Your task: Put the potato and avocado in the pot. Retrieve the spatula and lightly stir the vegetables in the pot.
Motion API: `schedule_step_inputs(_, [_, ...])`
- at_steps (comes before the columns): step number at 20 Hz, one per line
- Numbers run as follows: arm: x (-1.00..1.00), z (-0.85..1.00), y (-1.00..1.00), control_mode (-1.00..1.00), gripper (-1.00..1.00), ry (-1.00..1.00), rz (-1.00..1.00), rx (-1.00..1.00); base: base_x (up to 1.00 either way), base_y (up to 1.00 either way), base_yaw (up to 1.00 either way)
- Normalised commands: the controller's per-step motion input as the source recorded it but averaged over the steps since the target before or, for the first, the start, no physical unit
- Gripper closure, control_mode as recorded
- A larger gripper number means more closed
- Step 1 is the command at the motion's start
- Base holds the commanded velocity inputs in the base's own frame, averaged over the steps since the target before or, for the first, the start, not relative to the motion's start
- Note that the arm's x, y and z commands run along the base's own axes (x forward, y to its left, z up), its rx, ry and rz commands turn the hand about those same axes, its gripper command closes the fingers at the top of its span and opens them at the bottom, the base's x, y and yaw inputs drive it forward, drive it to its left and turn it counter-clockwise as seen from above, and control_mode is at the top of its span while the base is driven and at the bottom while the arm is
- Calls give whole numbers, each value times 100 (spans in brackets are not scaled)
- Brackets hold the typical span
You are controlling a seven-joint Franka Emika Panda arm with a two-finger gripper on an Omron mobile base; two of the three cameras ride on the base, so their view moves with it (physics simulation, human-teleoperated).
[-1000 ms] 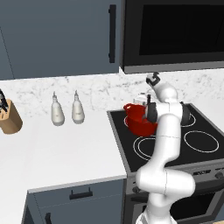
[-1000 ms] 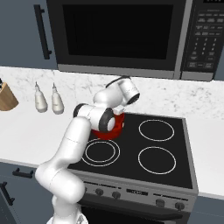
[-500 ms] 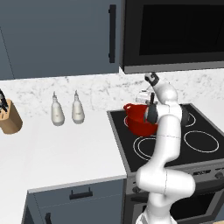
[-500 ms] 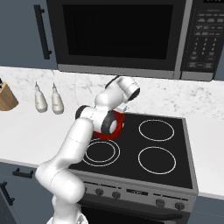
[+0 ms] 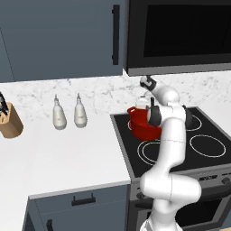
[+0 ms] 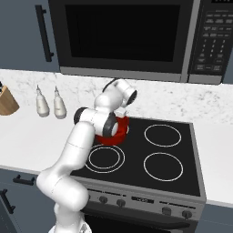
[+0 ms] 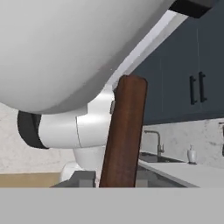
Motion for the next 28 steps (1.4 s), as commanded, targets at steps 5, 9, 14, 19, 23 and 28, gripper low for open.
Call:
schedule_step_inputs(5, [-21, 0, -96, -100, 100, 0, 13, 13, 0, 0, 0])
schedule_step_inputs(9, [1, 0, 27, -100, 100, 4, 4, 3, 0, 0, 0])
schedule_step_inputs(14, [14, 12, 100, -100, 100, 11, 0, 0, 0, 0, 0])
schedule_step_inputs(19, [45, 8, 59, -100, 100, 5, 0, 2, 0, 0, 0])
schedule_step_inputs(23, [100, 0, -59, -100, 100, 0, 14, 18, 0, 0, 0])
schedule_step_inputs(28, [67, 0, -100, -100, 100, -3, 23, 21, 0, 0, 0])
